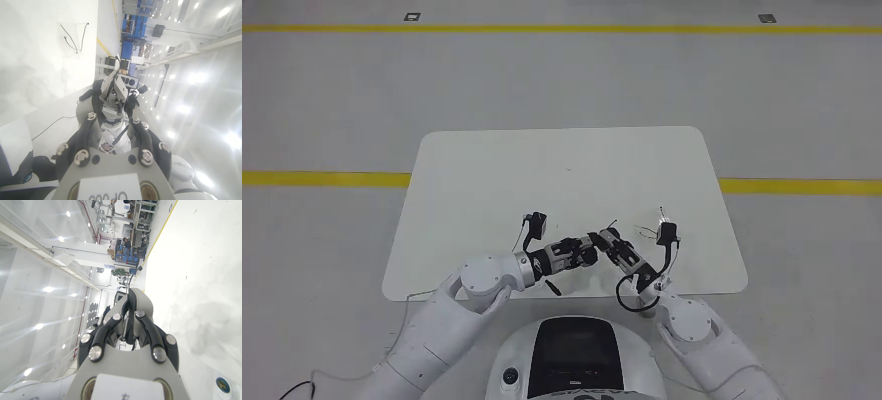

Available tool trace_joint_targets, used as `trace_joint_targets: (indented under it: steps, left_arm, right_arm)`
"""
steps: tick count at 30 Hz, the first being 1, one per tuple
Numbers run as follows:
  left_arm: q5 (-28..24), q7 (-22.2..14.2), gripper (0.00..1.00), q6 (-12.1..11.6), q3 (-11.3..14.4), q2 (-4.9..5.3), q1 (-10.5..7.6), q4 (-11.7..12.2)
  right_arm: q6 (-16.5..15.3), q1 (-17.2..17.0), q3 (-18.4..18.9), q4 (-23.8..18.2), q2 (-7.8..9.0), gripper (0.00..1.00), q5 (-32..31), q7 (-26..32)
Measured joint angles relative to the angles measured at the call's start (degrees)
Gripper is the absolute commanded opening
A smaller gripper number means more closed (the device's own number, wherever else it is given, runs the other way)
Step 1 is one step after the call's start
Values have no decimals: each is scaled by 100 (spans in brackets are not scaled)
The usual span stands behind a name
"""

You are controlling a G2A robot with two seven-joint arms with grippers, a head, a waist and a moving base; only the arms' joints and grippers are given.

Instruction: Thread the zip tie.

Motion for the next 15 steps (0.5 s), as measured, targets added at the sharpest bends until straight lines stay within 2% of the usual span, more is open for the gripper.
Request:
trace_joint_targets:
  steps: [5, 9, 15]
  left_arm:
    - [14, 33, 25, 1, 25, 7, -8, -1]
    - [22, 51, 19, 2, 52, 9, -22, 6]
    - [7, 89, 19, -5, 73, 14, -33, 16]
  right_arm:
    - [0, -12, 25, 11, -21, 0, -27, 8]
    - [0, -22, 44, 28, -36, 0, -76, -6]
    - [0, -8, 51, 83, -64, 0, -107, -1]
